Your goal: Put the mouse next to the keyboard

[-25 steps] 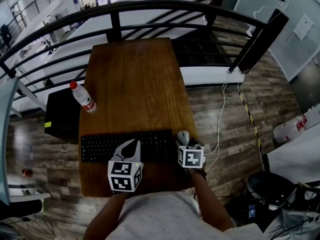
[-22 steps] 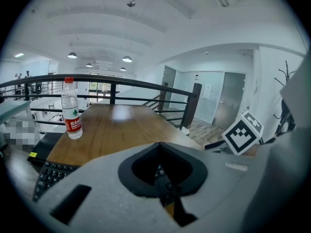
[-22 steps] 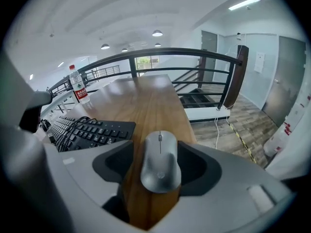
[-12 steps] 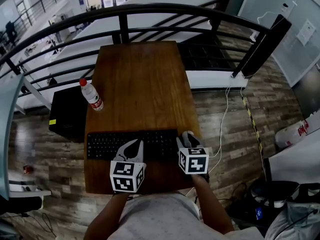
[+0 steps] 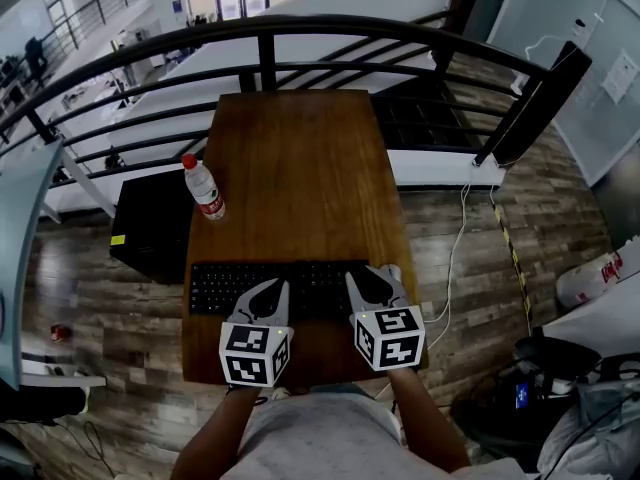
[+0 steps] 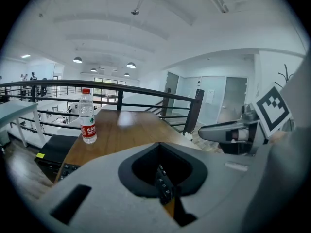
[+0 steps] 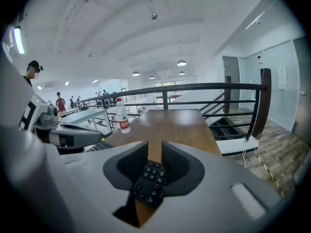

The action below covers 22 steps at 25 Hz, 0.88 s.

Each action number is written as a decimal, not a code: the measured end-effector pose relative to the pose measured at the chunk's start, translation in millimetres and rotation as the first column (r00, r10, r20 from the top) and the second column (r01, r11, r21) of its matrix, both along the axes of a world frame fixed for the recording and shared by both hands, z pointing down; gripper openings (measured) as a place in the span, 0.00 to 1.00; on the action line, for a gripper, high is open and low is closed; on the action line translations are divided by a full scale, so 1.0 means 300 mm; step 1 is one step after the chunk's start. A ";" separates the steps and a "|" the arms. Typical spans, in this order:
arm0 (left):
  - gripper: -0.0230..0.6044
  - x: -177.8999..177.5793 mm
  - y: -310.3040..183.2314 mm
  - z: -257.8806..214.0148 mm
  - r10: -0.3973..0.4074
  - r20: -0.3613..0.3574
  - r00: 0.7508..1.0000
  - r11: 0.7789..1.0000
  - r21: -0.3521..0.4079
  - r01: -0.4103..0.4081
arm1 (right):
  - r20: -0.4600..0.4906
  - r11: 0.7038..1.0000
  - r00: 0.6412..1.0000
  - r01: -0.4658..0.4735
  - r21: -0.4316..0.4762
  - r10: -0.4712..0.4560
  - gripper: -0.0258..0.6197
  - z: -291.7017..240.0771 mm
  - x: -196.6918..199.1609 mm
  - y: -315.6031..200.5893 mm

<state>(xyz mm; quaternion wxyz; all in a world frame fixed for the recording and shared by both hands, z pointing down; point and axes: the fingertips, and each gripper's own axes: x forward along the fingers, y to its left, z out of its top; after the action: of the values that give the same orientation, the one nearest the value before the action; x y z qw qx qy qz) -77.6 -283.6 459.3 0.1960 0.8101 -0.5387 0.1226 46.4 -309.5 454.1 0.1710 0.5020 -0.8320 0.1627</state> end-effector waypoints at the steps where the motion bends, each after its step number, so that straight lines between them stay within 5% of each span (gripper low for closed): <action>1: 0.03 -0.007 0.005 -0.003 -0.003 -0.001 1.000 1.000 0.003 0.003 | 0.008 1.000 1.000 0.013 0.015 -0.013 0.18 -0.013 -0.015 0.010; 6: 0.03 -0.039 0.015 -0.022 -0.013 -0.006 1.000 1.000 0.017 0.014 | 0.059 0.995 0.994 0.085 0.060 -0.088 0.06 -0.067 -0.089 0.050; 22: 0.03 -0.034 0.023 -0.020 0.007 -0.009 1.000 1.000 0.020 -0.007 | 0.061 0.987 0.987 0.143 0.078 -0.148 0.06 -0.065 -0.140 0.098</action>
<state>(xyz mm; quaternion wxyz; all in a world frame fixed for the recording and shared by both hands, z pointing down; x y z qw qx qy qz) -87.9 -276.5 453.4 0.1898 0.8144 -0.5363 0.1144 4.5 -280.0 434.5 0.1361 0.4401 -0.8772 0.1355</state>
